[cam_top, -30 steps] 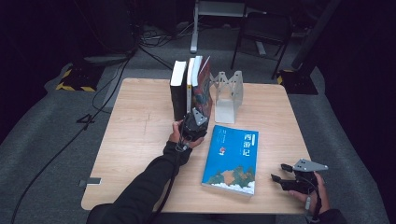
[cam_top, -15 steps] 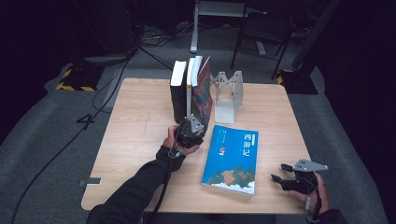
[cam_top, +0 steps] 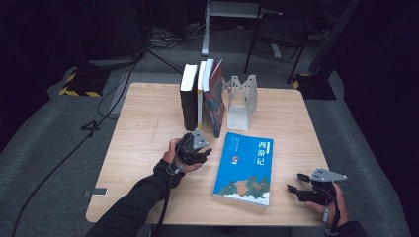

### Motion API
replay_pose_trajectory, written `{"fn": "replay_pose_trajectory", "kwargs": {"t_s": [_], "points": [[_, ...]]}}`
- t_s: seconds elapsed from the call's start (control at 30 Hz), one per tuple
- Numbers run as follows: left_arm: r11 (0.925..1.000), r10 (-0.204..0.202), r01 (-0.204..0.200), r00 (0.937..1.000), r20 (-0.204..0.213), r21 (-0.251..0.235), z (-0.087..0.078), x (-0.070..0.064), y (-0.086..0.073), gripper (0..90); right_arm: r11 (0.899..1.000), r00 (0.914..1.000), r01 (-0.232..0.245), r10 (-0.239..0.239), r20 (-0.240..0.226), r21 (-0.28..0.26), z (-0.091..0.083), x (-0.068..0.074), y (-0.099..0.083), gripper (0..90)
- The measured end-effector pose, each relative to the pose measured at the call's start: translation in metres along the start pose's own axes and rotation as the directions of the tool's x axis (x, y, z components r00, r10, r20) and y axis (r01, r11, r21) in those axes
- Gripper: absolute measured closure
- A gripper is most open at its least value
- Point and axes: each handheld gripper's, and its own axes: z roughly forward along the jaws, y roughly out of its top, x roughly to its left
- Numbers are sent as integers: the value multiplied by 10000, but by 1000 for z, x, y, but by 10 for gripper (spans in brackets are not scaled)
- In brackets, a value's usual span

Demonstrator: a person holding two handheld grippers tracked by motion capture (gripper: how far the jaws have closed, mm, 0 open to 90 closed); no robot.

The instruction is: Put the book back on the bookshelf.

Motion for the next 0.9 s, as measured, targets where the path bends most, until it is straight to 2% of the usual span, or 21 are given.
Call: {"fn": "replay_pose_trajectory", "kwargs": {"t_s": [0.43,0.53,0.77,0.9], "points": [[9985,501,-507,9982,330,188,-20,-1,-17,409,10000,10000,-6,6,3,8,0,0,0,330],[9979,595,-607,9969,516,222,-26,0,-22,399,10000,10000,-3,3,21,22,0,0,0,330],[9957,804,-845,9919,988,388,-38,-7,-38,384,10000,10000,27,-27,68,19,0,1,0,331],[9934,926,-1020,9831,1582,524,-43,-18,-51,379,10000,10000,38,-38,67,40,0,2,0,332]]}}
